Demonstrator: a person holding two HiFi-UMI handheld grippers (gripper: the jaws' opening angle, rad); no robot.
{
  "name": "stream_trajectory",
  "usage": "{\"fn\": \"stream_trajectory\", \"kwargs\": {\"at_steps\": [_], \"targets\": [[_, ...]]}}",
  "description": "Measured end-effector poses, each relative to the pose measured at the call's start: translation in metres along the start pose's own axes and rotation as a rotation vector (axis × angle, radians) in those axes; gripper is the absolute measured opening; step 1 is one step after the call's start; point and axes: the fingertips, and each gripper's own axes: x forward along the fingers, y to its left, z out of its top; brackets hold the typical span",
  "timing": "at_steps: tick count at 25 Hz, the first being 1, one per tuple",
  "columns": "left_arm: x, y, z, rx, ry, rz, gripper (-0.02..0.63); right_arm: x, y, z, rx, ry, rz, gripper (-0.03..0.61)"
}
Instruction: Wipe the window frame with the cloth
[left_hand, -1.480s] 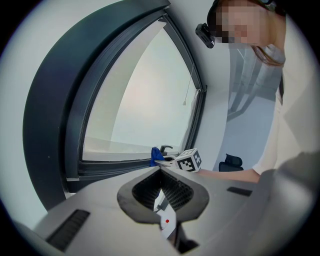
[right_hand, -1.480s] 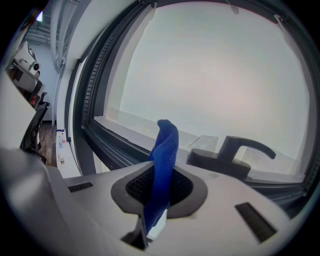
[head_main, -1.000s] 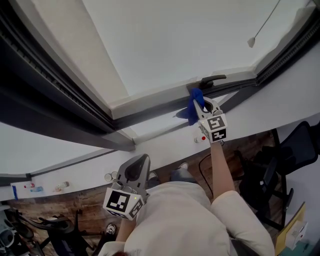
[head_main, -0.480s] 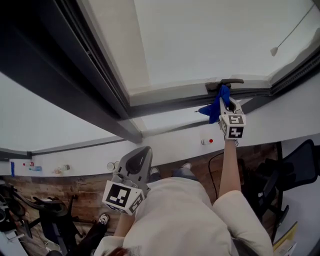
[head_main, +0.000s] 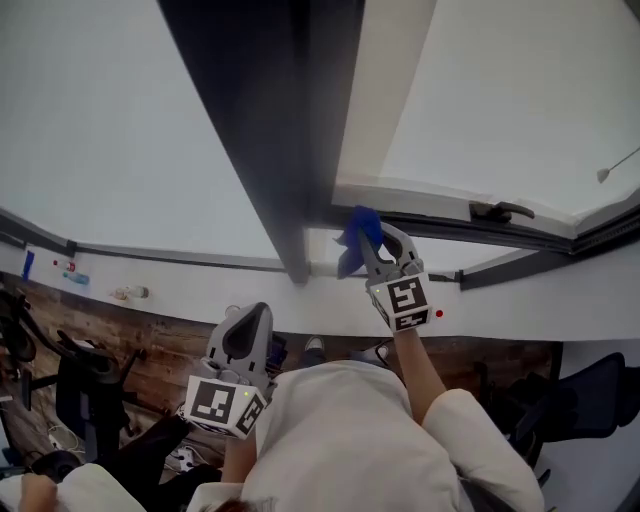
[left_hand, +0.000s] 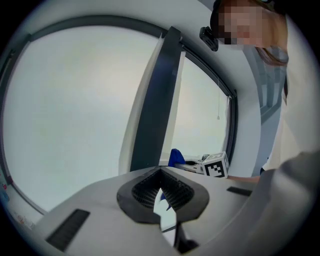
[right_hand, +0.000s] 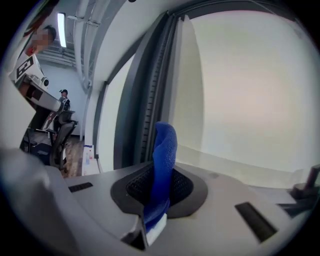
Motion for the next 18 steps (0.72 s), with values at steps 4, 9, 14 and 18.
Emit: {"fn": "stream_trajectory", "kwargs": {"at_steps": [4,9,14,18], "targets": [[-0.034,0.023,-0.008,-0.033,-0.007,0.089,0.009,0.031,0.049,-0.002,-0.046,-0.023,0.056,0.044],[-0.062,0.042,-0.016,-0.059,0.002,0.149,0.008,0.051,0.058,-0.035,-0.091,0.034,-0.001,0.044],[-0.071,0.047,-0.019,-0.058,0.009,0.144,0.008,0.057,0.054,-0.055,-0.165,0.087,-0.018,0.044],[-0.066,0.043,-0.019,-0.047,0.019,0.104,0.009,0.054,0.053,-0.040,-0.187,0.061,-0.034,0.044]]}}
